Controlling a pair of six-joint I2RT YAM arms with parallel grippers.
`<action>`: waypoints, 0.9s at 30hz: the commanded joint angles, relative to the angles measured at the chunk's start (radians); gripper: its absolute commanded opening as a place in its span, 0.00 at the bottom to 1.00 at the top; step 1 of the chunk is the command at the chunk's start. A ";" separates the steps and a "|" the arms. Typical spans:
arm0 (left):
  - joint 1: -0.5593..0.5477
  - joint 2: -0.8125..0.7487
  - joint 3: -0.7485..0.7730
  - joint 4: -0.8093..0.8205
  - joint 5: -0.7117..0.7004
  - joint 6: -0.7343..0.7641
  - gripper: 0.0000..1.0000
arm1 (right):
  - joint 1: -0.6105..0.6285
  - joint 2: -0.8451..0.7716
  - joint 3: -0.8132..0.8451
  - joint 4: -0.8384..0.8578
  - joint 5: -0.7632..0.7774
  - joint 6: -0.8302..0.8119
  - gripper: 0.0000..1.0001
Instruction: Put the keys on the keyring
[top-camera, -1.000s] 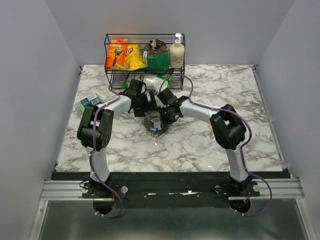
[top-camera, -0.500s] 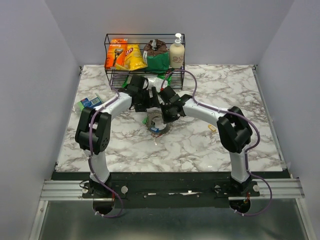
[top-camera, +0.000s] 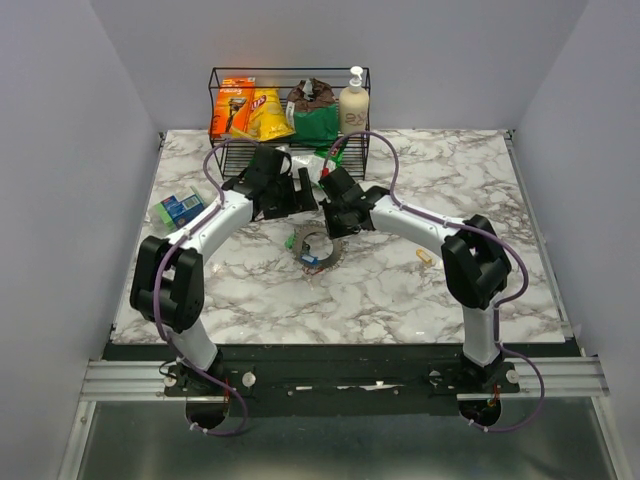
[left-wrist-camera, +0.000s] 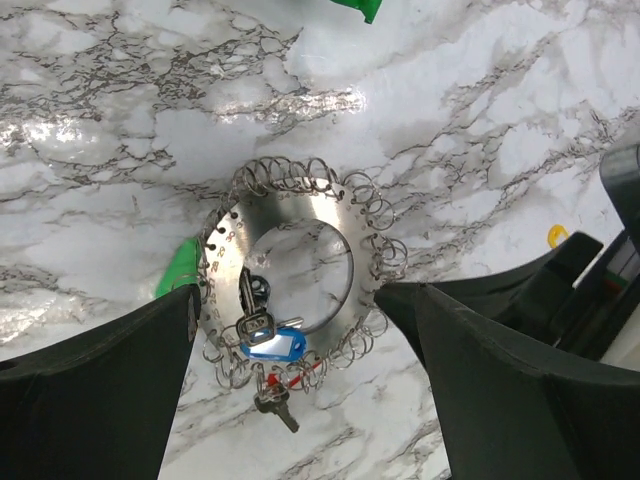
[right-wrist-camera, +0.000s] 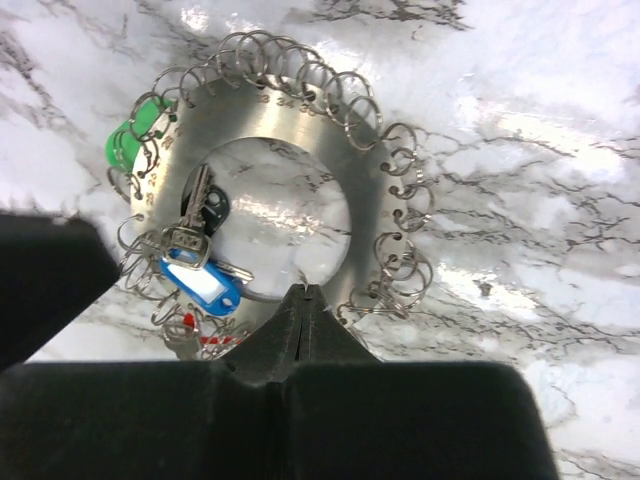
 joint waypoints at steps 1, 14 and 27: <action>-0.003 -0.075 -0.058 -0.008 -0.042 0.014 0.97 | -0.008 0.006 -0.003 0.006 0.063 -0.034 0.01; 0.003 -0.113 -0.203 0.056 0.002 -0.014 0.98 | -0.008 0.081 0.078 -0.026 0.045 -0.078 0.01; 0.003 -0.046 -0.252 0.118 0.035 -0.047 0.97 | -0.010 0.176 0.172 -0.064 -0.026 -0.068 0.01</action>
